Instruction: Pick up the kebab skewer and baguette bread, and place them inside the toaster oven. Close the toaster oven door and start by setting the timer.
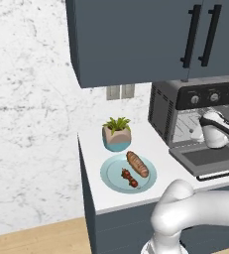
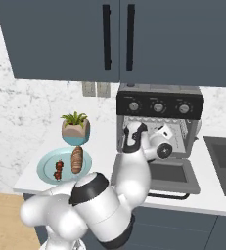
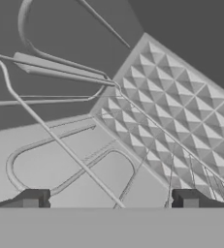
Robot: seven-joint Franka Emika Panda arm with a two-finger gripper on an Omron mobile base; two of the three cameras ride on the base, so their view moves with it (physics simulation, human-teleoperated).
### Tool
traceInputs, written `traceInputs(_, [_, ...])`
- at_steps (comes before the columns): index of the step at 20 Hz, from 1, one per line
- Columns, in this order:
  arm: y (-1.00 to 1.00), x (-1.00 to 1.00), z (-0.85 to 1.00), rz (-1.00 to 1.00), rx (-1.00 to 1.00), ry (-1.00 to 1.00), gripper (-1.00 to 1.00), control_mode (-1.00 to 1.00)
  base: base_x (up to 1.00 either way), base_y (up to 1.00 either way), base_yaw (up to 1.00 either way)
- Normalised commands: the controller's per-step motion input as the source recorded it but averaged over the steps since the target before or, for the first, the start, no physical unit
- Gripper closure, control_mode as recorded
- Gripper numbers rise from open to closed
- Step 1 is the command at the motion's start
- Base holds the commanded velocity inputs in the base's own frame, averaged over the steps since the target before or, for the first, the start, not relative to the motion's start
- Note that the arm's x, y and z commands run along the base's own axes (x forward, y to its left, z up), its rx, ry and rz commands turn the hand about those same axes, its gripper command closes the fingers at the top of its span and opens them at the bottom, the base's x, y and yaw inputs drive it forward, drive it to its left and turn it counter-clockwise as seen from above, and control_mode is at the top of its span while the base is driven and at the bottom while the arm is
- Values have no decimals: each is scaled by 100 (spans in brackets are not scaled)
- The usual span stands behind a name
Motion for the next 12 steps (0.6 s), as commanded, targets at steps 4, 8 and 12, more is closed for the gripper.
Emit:
traceInputs(4, [-15, 28, -6, -3, 0, 0, -100, -100, 0, 0, 0])
traceInputs(8, [-15, 28, -7, -2, 0, 0, -100, -100, 0, 0, 0])
traceInputs(12, [-4, 16, -8, -1, 0, 0, 100, -100, 0, 0, 0])
